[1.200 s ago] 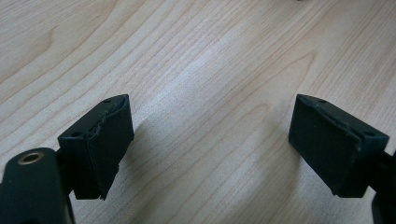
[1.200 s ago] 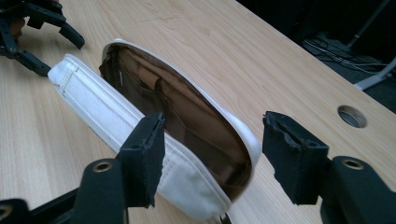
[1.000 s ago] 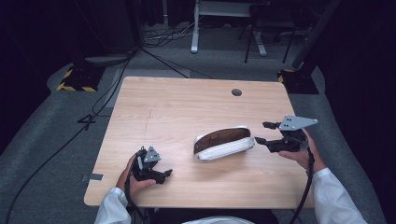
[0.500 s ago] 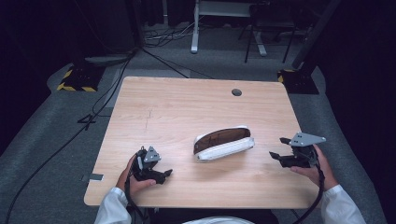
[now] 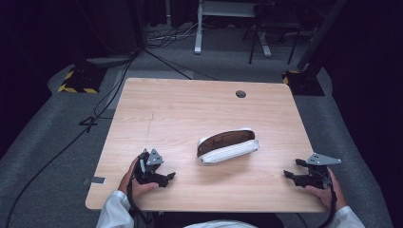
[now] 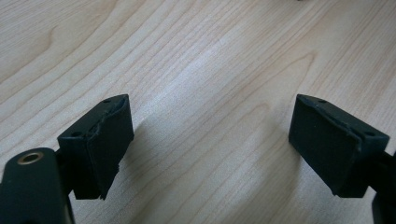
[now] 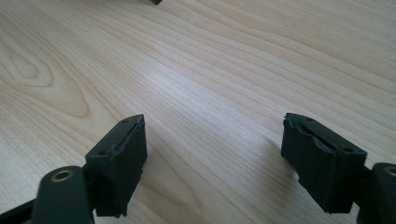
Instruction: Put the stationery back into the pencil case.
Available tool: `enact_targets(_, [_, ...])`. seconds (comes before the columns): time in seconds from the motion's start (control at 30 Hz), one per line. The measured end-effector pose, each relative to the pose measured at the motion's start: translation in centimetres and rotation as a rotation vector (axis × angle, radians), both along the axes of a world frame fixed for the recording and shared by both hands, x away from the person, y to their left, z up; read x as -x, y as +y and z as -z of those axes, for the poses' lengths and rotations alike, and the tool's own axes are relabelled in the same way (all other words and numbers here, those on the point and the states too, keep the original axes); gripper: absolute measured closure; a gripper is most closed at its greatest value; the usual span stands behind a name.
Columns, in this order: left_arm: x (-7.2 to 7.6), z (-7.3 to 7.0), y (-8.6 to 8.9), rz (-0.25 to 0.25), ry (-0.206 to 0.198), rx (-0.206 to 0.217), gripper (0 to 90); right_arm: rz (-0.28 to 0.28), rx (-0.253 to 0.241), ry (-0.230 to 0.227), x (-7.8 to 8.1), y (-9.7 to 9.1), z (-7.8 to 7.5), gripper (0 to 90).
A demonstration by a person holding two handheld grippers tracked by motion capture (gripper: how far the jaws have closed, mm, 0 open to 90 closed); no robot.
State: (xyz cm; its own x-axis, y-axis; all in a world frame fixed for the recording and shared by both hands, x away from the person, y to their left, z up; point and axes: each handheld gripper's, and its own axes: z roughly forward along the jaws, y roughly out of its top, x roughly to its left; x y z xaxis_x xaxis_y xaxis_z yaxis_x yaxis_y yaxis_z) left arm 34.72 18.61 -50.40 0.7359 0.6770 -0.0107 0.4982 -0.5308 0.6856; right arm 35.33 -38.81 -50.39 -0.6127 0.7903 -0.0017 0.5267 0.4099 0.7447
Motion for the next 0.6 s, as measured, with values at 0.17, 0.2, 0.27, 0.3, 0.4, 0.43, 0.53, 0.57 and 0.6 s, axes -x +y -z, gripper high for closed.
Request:
enact_targets(0.17, [0.05, 0.02, -0.03, -0.005, -0.001, 0.001, 14.3, 0.007, 0.004, -0.002, 0.1, 0.07, 0.01, 22.9])
enact_targets(0.2, [0.11, 0.05, -0.07, -0.012, 0.004, 0.008, 14.3, 0.009, 0.004, -0.001, 0.11, 0.07, 0.01, 22.9])
enact_targets(0.27, [0.15, 0.05, -0.05, -0.014, 0.005, 0.009, 14.3, 0.009, 0.004, 0.0, 0.09, 0.05, 0.0, 22.9])
enact_targets(0.3, [0.14, 0.04, -0.03, -0.013, 0.002, 0.007, 14.3, 0.01, 0.003, 0.0, 0.08, 0.05, 0.0, 22.9])
enact_targets(0.4, [0.1, 0.04, -0.03, -0.01, 0.007, 0.008, 14.2, 0.015, 0.004, -0.001, 0.13, 0.06, 0.0, 22.8])
enact_targets(0.43, [0.01, 0.01, 0.01, -0.005, 0.002, 0.0, 13.8, 0.017, 0.005, -0.002, 0.13, 0.03, 0.01, 22.8])
enact_targets(0.53, [-0.01, 0.03, 0.0, -0.004, -0.001, 0.0, 13.5, 0.025, 0.004, 0.0, 0.1, 0.03, 0.01, 22.8])
enact_targets(0.57, [0.0, 0.02, 0.0, -0.004, 0.003, 0.002, 13.5, 0.029, 0.003, 0.0, 0.09, 0.01, 0.01, 22.8])
enact_targets(0.6, [-0.01, 0.02, -0.01, -0.004, 0.004, 0.003, 13.5, 0.029, 0.003, 0.0, 0.09, 0.02, 0.01, 22.8])
